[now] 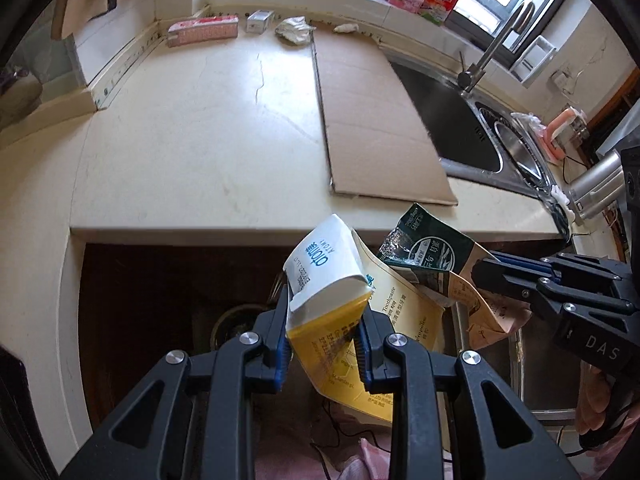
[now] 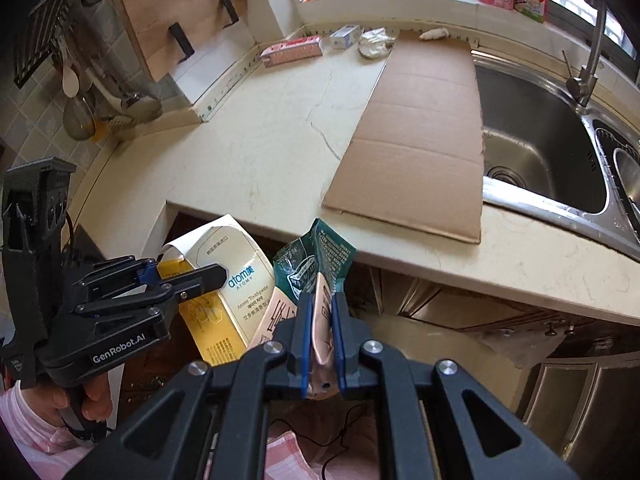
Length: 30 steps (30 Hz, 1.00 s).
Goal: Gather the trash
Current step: 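Carry the carton and pouch off the counter down over the bin, then open both tools above the bin to drop carton and pouch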
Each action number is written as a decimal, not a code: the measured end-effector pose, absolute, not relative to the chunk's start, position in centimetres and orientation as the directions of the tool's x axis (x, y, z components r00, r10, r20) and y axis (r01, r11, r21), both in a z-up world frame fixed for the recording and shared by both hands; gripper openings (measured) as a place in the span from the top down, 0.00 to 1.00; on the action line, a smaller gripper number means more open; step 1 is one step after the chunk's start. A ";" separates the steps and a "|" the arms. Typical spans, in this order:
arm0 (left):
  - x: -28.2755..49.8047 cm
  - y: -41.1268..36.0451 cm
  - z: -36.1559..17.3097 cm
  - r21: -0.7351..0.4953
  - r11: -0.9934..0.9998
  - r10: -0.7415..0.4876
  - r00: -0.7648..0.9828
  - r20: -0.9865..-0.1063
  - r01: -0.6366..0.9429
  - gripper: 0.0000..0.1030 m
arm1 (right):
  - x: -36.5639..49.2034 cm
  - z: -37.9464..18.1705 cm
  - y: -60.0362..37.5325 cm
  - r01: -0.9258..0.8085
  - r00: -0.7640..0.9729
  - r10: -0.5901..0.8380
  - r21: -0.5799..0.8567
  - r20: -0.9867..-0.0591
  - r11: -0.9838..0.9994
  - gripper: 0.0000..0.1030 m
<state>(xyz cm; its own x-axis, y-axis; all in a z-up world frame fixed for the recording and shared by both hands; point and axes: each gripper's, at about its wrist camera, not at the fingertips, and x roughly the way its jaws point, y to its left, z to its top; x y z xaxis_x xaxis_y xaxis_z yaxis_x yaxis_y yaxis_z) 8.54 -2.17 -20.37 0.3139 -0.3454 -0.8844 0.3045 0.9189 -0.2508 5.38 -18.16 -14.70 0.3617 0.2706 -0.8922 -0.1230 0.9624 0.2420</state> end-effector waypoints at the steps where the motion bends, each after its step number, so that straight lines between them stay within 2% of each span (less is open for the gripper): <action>1: 8.2 -2.0 -21.3 -0.243 0.926 -0.329 0.303 -0.894 0.288 0.76 | 5.2 -15.4 -17.9 -0.139 0.348 0.272 0.237 -0.897 0.961 0.91; 8: 6.5 0.0 -28.5 -0.170 0.970 -0.209 0.236 -0.949 0.175 0.76 | 4.8 -20.9 -15.3 -0.238 0.292 0.290 0.225 -0.911 0.945 0.91; 12: 5.7 1.2 -32.9 -0.122 0.985 -0.147 0.213 -0.966 0.126 0.76 | 5.0 -25.6 -13.9 -0.233 0.250 0.305 0.249 -0.919 0.940 0.91; 30: 7.3 4.2 -52.3 -0.107 0.994 -0.107 0.124 -0.987 0.002 0.76 | 7.1 -47.2 -9.9 -0.184 0.138 0.217 0.190 -0.966 0.964 0.91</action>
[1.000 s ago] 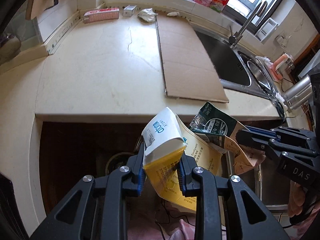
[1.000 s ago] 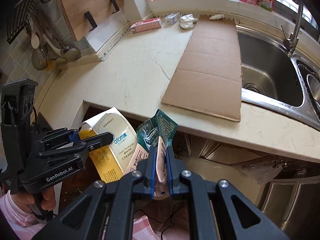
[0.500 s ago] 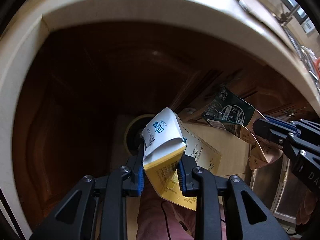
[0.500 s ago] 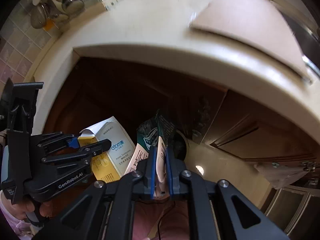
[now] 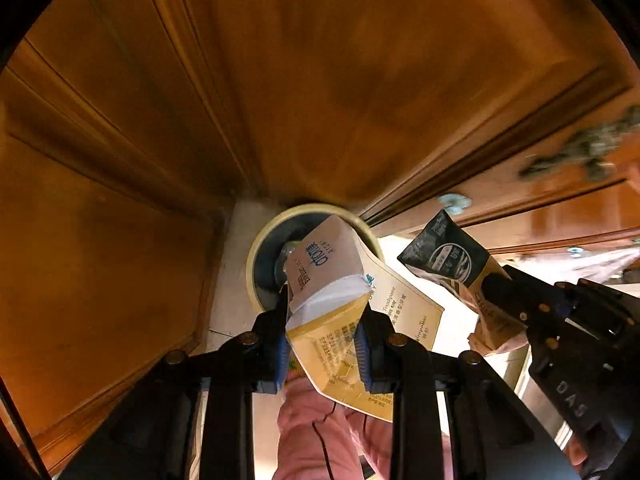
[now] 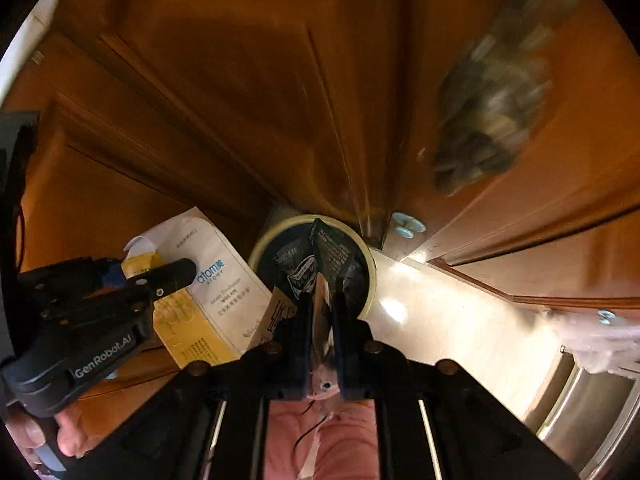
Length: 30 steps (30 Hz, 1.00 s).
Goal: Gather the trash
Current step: 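Open both tools above the bin to drop carton and pouch, then raise both open tools back toward the remaining counter trash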
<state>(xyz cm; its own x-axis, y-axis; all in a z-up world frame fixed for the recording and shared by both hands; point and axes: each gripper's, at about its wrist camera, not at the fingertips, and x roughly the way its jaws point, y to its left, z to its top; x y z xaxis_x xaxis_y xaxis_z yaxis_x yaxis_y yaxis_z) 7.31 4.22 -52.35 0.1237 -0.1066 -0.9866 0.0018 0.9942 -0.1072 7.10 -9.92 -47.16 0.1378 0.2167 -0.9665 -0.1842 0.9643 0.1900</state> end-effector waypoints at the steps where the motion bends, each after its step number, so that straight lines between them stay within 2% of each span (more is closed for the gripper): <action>1: 7.5 4.4 -53.6 -0.107 0.994 -0.106 0.116 -0.988 -0.004 0.76 | 7.5 -48.2 -9.8 -0.185 0.134 0.214 0.188 -0.968 0.965 0.91; 7: 7.7 4.5 -58.5 -0.084 0.996 -0.083 0.075 -0.994 -0.007 0.76 | 8.6 -53.3 -8.8 -0.175 0.117 0.202 0.180 -0.972 0.968 0.91; 12: 8.5 3.7 -60.3 -0.074 0.997 -0.075 0.066 -0.995 0.013 0.75 | 9.2 -55.6 -8.2 -0.184 0.107 0.223 0.201 -0.969 0.962 0.89; 14: 8.2 4.3 -60.5 -0.069 0.998 -0.070 0.070 -0.995 0.011 0.70 | 9.3 -56.3 -8.5 -0.178 0.092 0.225 0.207 -0.970 0.962 0.89; 16: 8.3 4.2 -61.0 -0.062 0.998 -0.063 0.075 -0.995 0.016 0.51 | 9.5 -56.6 -8.5 -0.170 0.073 0.228 0.213 -0.971 0.962 0.88; 18: 8.1 3.7 -60.9 -0.053 0.998 -0.054 0.085 -0.995 0.023 0.43 | 9.7 -56.9 -8.4 -0.168 0.063 0.220 0.207 -0.973 0.964 0.79; 19: 8.3 3.6 -60.5 -0.051 0.998 -0.053 0.087 -0.995 0.028 0.43 | 9.8 -56.9 -8.3 -0.166 0.065 0.223 0.210 -0.973 0.964 0.73; 24: 8.1 3.7 -60.4 -0.042 0.999 -0.045 0.090 -0.995 0.028 0.43 | 9.5 -55.5 -8.6 -0.173 0.087 0.213 0.196 -0.973 0.965 0.73; 30: 7.6 3.6 -57.2 -0.048 0.999 -0.049 0.119 -0.992 0.015 0.41 | 8.6 -52.3 -9.2 -0.179 0.101 0.202 0.182 -0.974 0.967 0.73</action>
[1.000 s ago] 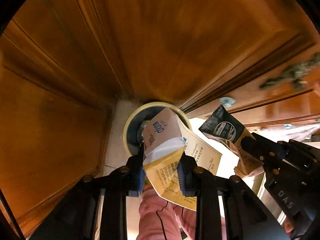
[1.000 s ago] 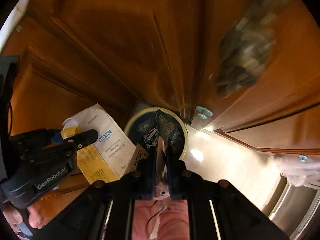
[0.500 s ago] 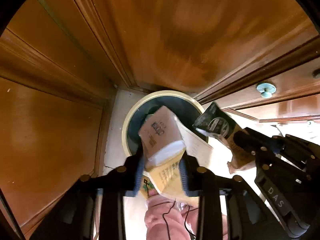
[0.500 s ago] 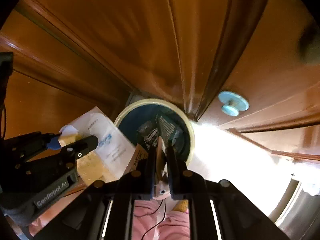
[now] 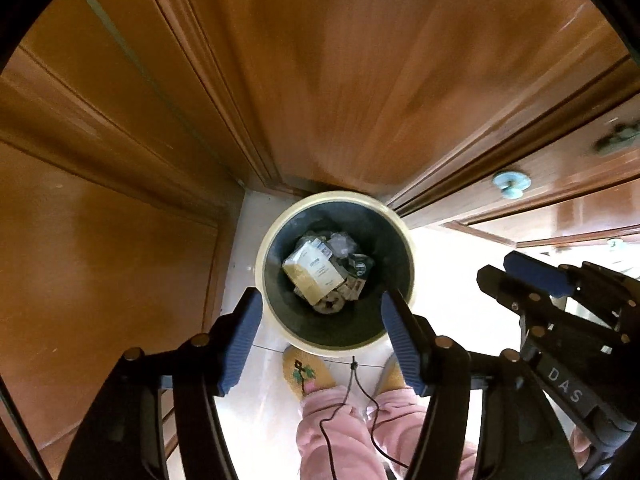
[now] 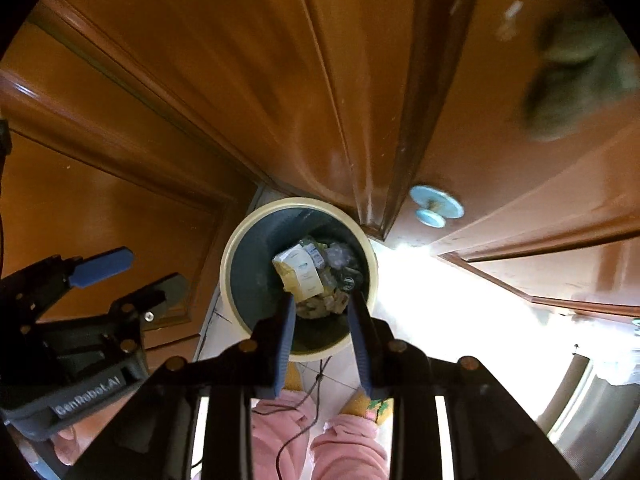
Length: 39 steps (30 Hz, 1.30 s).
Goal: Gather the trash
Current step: 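Raise both open tools back toward the remaining counter trash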
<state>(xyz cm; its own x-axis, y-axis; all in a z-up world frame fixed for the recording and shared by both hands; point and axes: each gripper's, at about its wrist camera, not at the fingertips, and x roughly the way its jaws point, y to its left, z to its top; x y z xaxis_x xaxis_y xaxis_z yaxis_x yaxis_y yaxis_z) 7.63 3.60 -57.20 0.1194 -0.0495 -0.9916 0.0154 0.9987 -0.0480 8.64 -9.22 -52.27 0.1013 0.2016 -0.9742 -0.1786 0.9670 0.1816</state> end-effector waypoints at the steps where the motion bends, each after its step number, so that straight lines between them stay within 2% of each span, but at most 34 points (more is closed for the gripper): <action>1: 7.5 3.7 -56.3 -0.051 0.999 -0.052 0.126 -0.991 0.015 0.40 | 8.5 -51.6 -9.4 -0.179 0.102 0.200 0.180 -0.974 0.967 0.73; 6: 6.7 3.5 -50.5 -0.058 0.998 -0.060 0.172 -0.983 0.015 0.34 | 7.6 -47.2 -9.7 -0.186 0.111 0.198 0.175 -0.974 0.967 0.73; 18: 4.6 3.1 -36.0 -0.081 0.996 -0.085 0.283 -0.955 0.025 0.31 | 6.0 -34.2 -10.8 -0.233 0.193 0.193 0.146 -0.962 0.961 0.73; 30: 3.3 0.5 -25.5 -0.073 0.993 -0.105 0.395 -0.913 0.094 0.24 | 4.4 -23.5 -12.4 -0.238 0.320 0.217 0.144 -0.922 0.961 0.73; 39: 3.9 -1.0 -18.1 -0.015 0.984 -0.107 0.517 -0.849 0.179 0.19 | 3.9 -17.1 -14.5 -0.178 0.454 0.180 0.109 -0.873 0.978 0.73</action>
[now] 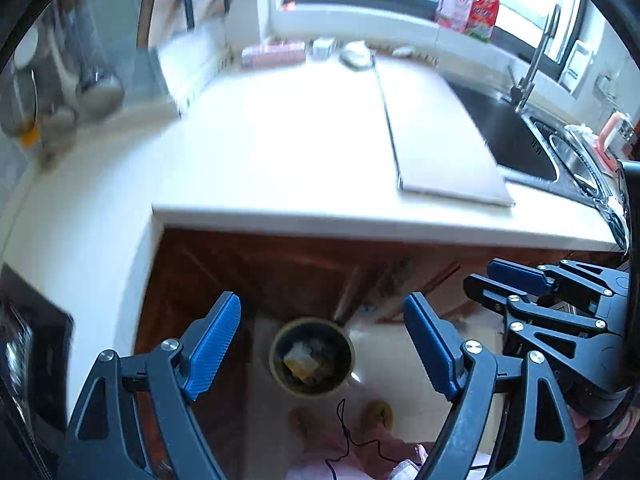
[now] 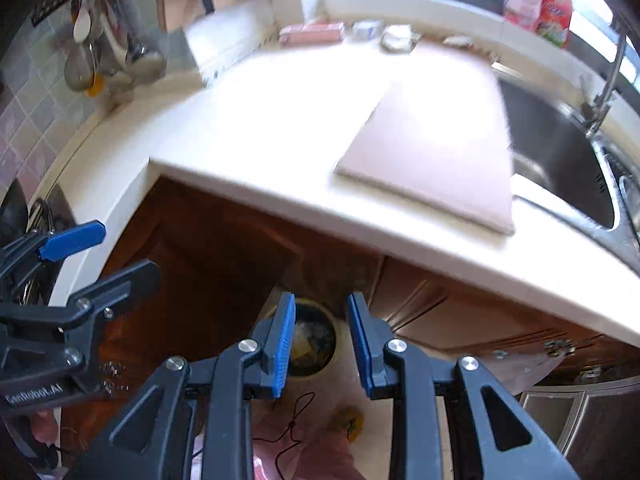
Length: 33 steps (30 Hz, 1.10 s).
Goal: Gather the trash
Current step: 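Raise both open tools back toward the remaining counter trash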
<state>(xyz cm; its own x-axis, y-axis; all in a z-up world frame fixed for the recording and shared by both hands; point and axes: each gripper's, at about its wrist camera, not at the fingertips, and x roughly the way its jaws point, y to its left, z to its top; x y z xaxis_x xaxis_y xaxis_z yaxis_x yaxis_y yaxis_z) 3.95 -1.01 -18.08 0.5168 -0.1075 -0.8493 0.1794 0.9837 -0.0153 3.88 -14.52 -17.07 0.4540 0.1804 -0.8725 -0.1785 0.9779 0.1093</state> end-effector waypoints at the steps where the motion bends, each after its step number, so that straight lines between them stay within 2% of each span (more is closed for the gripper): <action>1: 4.2 -1.1 -17.3 -0.011 0.982 -0.110 0.528 -0.842 0.187 0.18 | 4.1 -16.8 -14.8 -0.171 0.468 0.174 0.104 -0.866 0.980 0.73; 11: 7.7 -1.4 -10.4 -0.030 0.958 -0.204 0.607 -0.768 0.283 0.13 | 6.4 -10.6 -17.2 -0.028 0.607 0.083 0.084 -0.790 0.996 0.73; 21: 13.2 -1.1 -7.1 -0.054 0.944 -0.264 0.647 -0.715 0.326 0.12 | 9.0 -5.5 -17.3 0.069 0.676 0.012 0.080 -0.737 0.994 0.73; 24: 15.3 -0.9 -6.3 -0.051 0.941 -0.271 0.655 -0.705 0.334 0.12 | 9.8 -4.7 -17.3 0.078 0.678 0.005 0.079 -0.735 0.994 0.70; 28: 17.7 -1.0 -5.4 -0.032 0.949 -0.249 0.682 -0.688 0.314 0.08 | 11.5 -3.4 -17.9 0.062 0.690 -0.001 0.058 -0.724 0.996 0.60; 33: 22.0 -1.7 -4.1 -0.027 0.966 -0.208 0.717 -0.665 0.256 0.07 | 15.9 -1.9 -19.5 0.006 0.698 -0.005 -0.002 -0.716 1.000 0.59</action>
